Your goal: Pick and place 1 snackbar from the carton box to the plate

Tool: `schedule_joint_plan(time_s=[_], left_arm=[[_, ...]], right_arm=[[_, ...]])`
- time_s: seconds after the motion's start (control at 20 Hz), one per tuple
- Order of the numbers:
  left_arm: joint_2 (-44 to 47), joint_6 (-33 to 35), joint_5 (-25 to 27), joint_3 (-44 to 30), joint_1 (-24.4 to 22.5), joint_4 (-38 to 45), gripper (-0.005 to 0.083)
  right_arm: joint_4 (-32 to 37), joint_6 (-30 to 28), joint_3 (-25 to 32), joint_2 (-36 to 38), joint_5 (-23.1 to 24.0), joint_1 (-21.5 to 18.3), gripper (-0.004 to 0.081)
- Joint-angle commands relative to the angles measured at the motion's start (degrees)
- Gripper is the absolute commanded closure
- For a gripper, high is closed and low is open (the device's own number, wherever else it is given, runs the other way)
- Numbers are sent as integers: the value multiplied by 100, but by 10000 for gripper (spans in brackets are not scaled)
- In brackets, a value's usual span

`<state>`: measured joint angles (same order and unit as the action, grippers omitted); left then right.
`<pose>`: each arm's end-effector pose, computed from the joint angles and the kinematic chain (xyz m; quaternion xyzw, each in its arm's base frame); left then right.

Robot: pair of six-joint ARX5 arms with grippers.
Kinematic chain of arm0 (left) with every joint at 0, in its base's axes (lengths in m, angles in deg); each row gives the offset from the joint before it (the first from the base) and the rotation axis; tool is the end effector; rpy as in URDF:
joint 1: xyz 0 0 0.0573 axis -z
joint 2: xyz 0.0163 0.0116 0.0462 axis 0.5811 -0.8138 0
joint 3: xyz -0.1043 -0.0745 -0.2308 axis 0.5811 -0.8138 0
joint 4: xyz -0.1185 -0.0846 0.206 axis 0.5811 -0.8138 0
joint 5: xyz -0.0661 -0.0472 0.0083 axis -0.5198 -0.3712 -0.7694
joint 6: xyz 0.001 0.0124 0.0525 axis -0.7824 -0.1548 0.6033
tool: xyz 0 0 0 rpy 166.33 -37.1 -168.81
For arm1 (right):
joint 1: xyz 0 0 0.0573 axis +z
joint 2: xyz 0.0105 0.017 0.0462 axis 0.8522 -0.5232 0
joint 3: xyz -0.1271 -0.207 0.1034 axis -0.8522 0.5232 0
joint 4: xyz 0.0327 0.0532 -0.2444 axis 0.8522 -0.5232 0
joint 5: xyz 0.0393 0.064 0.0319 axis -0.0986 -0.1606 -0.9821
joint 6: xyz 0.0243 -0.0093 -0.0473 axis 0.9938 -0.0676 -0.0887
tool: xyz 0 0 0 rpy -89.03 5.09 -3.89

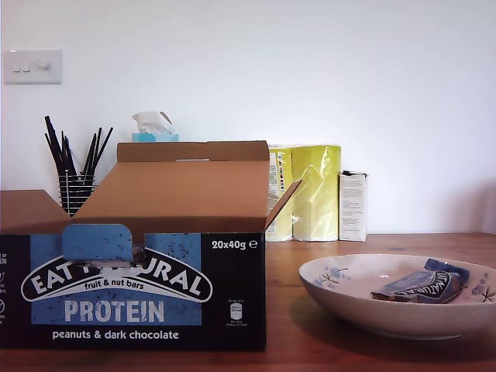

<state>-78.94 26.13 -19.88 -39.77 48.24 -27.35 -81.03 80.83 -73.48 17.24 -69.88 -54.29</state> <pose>0.1129 -0.0259 0.2040 -0.0190 0.0528 -0.1153 0.9917 0.0968 0.0110 0.1937 0.0126 0.0115 0.1055 0.9943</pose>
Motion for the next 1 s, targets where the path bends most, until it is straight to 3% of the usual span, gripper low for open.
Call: schedule_joint_plan(time_s=[0.0,0.55,0.95], left_arm=[[125,-15,11,-297,4,-133,795],[376,-20,9,-317,4,-1220,795],[376,-20,9,-317,4,-1561,795]], right_arm=[[2,-42,39,184,20,39,783],[-1266,28,28,411,0,37,783],[-2299,28,28,411,0,37,783]])
